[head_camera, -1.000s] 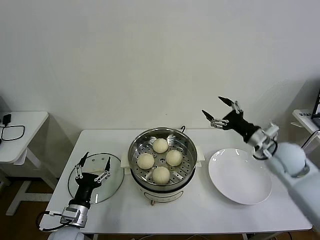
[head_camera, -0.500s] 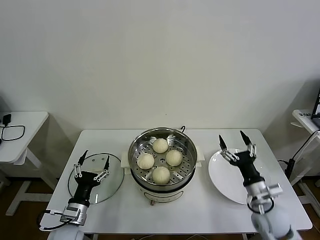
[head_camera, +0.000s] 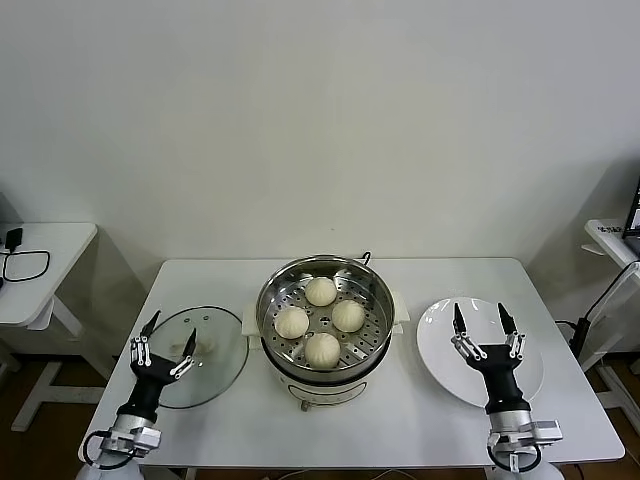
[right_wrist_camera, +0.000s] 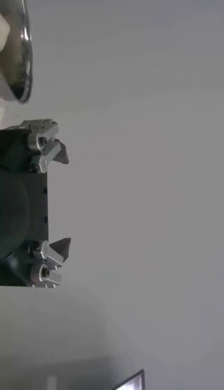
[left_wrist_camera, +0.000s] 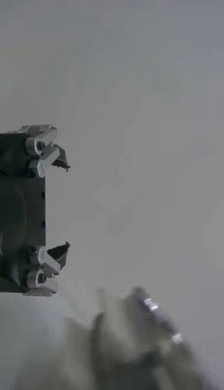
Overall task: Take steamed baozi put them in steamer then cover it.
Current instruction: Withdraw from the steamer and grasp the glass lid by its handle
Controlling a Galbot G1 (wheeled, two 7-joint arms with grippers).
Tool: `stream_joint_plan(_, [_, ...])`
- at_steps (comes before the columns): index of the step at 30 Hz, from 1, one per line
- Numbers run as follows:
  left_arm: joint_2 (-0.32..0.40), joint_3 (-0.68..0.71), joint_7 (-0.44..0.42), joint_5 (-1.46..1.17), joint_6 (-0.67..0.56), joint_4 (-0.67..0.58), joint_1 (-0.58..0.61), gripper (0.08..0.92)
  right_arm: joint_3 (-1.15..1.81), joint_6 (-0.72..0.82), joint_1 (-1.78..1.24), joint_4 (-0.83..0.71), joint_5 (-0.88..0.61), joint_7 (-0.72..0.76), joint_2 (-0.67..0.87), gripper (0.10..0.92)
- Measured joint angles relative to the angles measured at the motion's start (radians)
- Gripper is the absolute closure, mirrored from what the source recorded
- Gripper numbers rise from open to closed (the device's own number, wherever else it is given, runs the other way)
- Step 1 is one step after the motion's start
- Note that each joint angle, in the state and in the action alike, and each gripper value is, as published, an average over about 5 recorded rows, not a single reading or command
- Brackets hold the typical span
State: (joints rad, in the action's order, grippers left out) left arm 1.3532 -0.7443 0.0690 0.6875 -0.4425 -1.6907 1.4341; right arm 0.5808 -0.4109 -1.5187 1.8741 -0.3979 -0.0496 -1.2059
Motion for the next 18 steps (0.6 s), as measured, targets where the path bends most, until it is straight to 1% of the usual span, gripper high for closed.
stream_joint_plan(5, [-0.006,-0.033,0.086,0.226,-0.069,0.076,-0.012,0.177,-0.009,-0.013,-0.004,-0.016,0.018,-0.002,-0.026,0.203])
stream_joint_plan(10, [-0.007,-0.053,0.156,0.414,-0.107,0.131,-0.027,0.177,-0.013,-0.024,-0.009,-0.027,0.029,-0.003,-0.044,0.203])
stream_joint_plan(18, [-0.015,-0.068,0.222,0.624,-0.127,0.193,-0.064,0.177,-0.017,-0.038,-0.014,-0.043,0.041,-0.005,-0.059,0.203])
